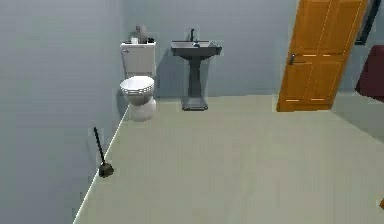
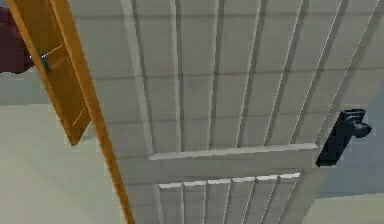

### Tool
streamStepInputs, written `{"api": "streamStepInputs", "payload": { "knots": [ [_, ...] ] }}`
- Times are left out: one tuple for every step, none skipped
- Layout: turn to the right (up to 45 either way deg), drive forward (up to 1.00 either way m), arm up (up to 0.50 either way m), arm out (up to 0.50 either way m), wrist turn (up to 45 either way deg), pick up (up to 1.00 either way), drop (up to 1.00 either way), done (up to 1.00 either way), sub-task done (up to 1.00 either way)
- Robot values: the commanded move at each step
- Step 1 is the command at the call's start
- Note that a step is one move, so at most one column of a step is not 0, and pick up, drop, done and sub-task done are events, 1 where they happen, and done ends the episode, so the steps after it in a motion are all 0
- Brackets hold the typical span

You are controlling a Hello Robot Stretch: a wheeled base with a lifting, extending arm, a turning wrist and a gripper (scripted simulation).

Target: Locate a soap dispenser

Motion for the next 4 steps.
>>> {"api": "streamStepInputs", "payload": {
  "knots": [
    [0.0, 1.0, 0.0, 0.0, 0.0, 0.0, 0.0, 0.0, 0.0],
    [0.0, 1.0, 0.0, 0.0, 0.0, 0.0, 0.0, 0.0, 0.0],
    [-9.0, 0.0, 0.0, 0.0, 0.0, 0.0, 0.0, 0.0, 0.0],
    [0.0, 0.4, 0.0, 0.0, 0.0, 0.0, 0.0, 0.0, 0.0]
  ]
}}
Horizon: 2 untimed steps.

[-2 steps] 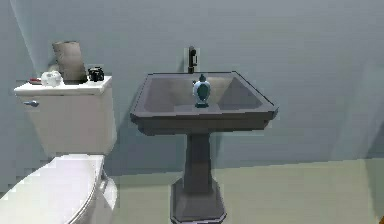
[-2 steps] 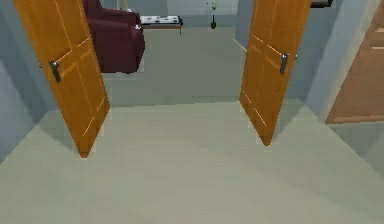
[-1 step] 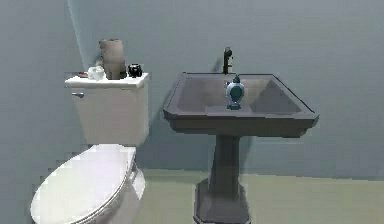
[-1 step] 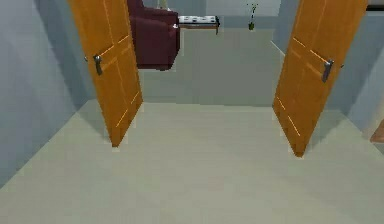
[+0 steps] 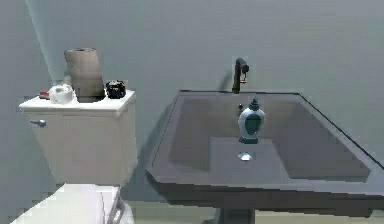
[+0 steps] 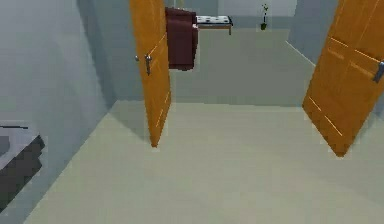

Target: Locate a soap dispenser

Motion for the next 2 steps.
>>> {"api": "streamStepInputs", "payload": {
  "knots": [
    [18.0, 0.0, 0.0, 0.0, 0.0, 0.0, 0.0, 0.0, 0.0],
    [0.0, 0.0, 0.0, 0.0, 0.0, 0.0, 0.0, 1.0, 0.0]
  ]
}}
